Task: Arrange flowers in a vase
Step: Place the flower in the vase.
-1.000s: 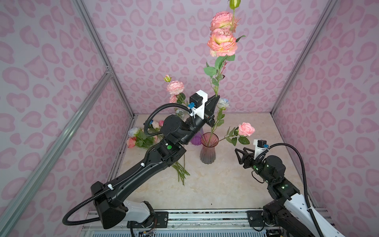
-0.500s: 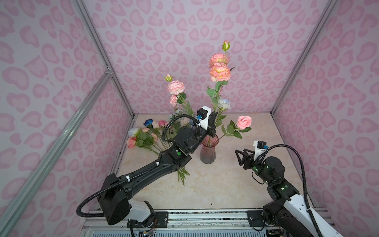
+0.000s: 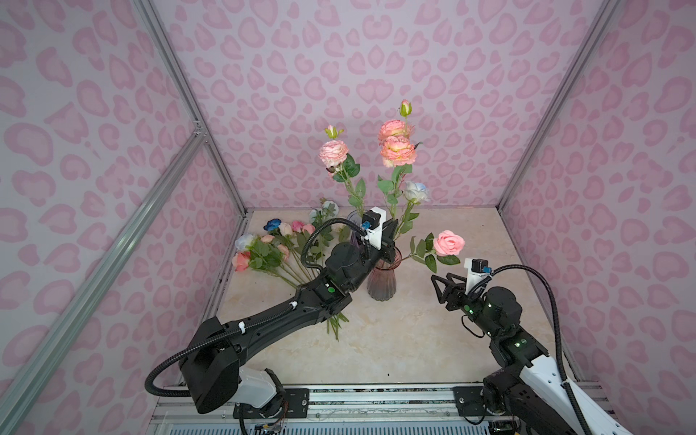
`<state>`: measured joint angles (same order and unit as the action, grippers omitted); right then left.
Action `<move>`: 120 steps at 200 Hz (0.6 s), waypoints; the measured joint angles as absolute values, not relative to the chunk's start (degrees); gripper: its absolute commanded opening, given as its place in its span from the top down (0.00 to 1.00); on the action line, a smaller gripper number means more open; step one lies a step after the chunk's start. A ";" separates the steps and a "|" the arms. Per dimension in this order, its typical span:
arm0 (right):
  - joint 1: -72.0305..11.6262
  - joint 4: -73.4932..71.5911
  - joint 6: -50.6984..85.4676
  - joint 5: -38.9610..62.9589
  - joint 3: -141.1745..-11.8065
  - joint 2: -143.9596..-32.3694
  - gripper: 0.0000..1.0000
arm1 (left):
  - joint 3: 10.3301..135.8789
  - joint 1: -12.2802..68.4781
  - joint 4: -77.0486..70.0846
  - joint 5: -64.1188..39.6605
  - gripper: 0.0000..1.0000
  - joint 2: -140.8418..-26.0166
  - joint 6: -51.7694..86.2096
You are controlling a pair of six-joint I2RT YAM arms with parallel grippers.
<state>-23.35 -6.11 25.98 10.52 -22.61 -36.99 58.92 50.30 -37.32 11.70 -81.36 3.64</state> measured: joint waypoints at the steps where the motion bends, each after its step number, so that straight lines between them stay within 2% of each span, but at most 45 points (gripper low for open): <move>1: -23.35 -6.11 25.98 10.55 -22.61 -36.99 0.34 | 58.74 50.30 -37.34 11.86 0.90 -81.30 3.68; 74: -23.35 -6.37 25.98 10.96 -22.61 -37.56 0.34 | 54.70 50.48 -34.39 14.57 0.80 -78.74 5.50; 104: -23.35 -6.50 26.02 11.22 -22.63 -37.58 0.34 | 54.59 50.54 -32.29 15.05 0.65 -78.74 5.50; 107: -23.35 -6.48 26.02 11.29 -22.63 -37.58 0.34 | 54.72 50.59 -31.83 15.14 0.60 -78.74 5.48; 120: -23.35 -6.48 26.26 11.57 -22.72 -37.45 0.34 | 55.57 50.59 -30.09 16.10 0.51 -78.74 5.08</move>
<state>-23.35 -6.48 26.26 11.57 -22.72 -37.45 55.57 50.59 -30.09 16.10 -78.74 5.08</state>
